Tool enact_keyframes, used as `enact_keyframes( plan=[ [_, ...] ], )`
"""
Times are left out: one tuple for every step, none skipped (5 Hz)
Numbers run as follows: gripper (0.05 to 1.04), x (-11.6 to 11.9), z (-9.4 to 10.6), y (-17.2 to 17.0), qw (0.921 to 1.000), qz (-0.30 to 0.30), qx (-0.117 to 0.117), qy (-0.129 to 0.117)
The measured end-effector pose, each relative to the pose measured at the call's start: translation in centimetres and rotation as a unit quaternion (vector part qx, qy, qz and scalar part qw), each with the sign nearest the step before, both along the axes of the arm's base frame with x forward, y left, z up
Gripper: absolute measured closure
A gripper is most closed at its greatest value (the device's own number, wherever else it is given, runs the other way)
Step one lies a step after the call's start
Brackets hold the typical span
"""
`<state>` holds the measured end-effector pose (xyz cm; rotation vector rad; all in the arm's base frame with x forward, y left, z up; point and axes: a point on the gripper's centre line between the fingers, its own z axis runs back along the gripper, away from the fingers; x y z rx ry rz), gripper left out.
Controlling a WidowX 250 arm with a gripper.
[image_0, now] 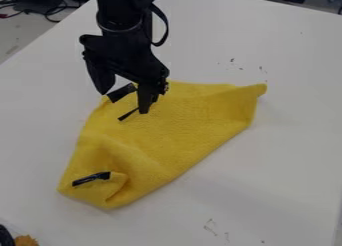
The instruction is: Unfold the cloth from top left to bottom right
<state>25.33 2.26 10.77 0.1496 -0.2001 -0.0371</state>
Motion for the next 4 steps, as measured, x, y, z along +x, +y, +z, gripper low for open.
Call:
enact_keyframes(
  plan=[
    [0.082,-0.1,-0.7,0.0,0.9999,-0.007,0.001,0.013],
    [0.082,2.5,-1.4,3.1,0.9971,-0.072,0.021,0.013],
    [0.083,5.0,-2.4,3.6,0.9922,-0.122,0.024,-0.010],
    [0.082,7.2,-4.4,4.3,0.9883,-0.149,0.005,-0.032]
  ],
)
